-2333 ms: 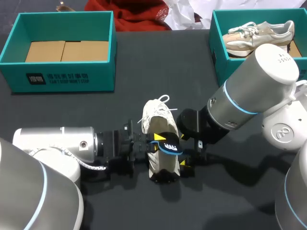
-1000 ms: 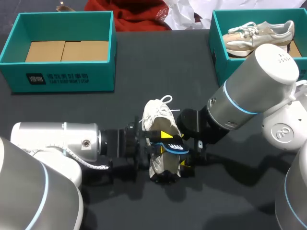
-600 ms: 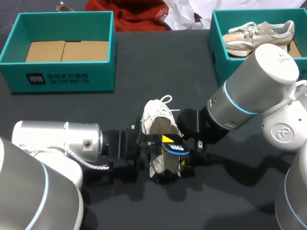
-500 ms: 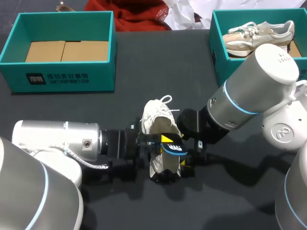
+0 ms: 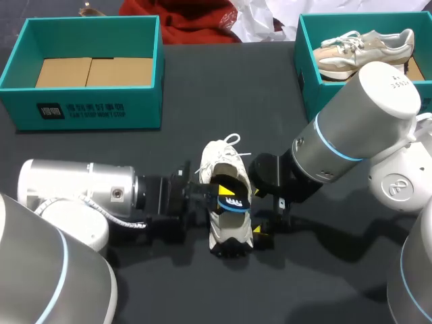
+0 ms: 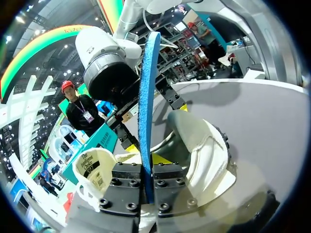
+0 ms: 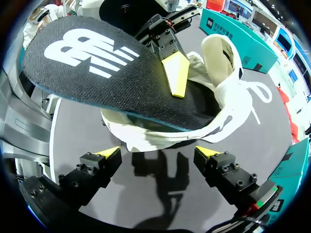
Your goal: Take the shoe out of the shoebox, open the shoe tongue, remove and reinsert the insole, then place the shoe into the shoebox
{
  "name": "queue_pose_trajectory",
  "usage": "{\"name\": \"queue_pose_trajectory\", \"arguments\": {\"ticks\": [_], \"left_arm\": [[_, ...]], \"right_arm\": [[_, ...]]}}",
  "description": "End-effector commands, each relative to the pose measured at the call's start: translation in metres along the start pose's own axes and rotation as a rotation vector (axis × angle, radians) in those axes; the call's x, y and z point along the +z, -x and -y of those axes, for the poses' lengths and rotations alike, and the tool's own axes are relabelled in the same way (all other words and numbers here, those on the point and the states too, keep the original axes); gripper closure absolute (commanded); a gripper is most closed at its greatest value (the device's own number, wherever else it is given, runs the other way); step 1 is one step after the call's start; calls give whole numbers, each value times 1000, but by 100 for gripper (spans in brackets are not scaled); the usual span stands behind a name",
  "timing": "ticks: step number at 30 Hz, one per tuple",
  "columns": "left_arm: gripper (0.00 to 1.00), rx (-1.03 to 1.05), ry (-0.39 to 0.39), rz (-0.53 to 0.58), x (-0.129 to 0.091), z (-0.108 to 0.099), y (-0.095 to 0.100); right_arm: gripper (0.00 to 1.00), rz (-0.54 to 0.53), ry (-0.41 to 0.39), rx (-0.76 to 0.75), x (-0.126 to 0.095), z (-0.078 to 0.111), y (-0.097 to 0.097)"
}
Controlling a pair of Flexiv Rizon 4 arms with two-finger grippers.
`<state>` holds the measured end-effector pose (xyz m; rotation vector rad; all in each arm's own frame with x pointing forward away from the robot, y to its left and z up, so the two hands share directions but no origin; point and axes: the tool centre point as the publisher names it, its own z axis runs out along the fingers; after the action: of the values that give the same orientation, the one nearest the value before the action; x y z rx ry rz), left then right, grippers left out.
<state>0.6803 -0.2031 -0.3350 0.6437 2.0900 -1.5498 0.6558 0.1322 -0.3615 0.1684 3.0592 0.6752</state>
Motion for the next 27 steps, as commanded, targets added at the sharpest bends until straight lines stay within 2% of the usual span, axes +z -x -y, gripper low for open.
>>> {"name": "queue_pose_trajectory", "arguments": {"ticks": [1, 9, 10, 11, 12, 17, 27], "left_arm": [[100, 0, 17, -6, 5, -9, 0], [100, -7, 17, -6, 5, -7, -1], [92, -7, 14, -5, 4, -6, -1], [78, -6, 11, -1, 4, -4, -1], [75, -4, 9, 0, 3, -2, -2], [73, 8, 6, 14, 1, 6, -1], [74, 46, -31, 19, 1, 33, 1]], "right_arm": [[0, 3, -1, 0, 1, 0, -2], [0, 3, -1, 0, 1, 0, -2], [0, 3, -1, 0, 1, 0, -2], [0, 3, -1, 0, 1, 0, -2], [0, 3, -1, 0, 1, 0, -2], [0, 3, -1, 0, 1, 0, -2], [0, 3, -1, 0, 1, 0, -2]]}}
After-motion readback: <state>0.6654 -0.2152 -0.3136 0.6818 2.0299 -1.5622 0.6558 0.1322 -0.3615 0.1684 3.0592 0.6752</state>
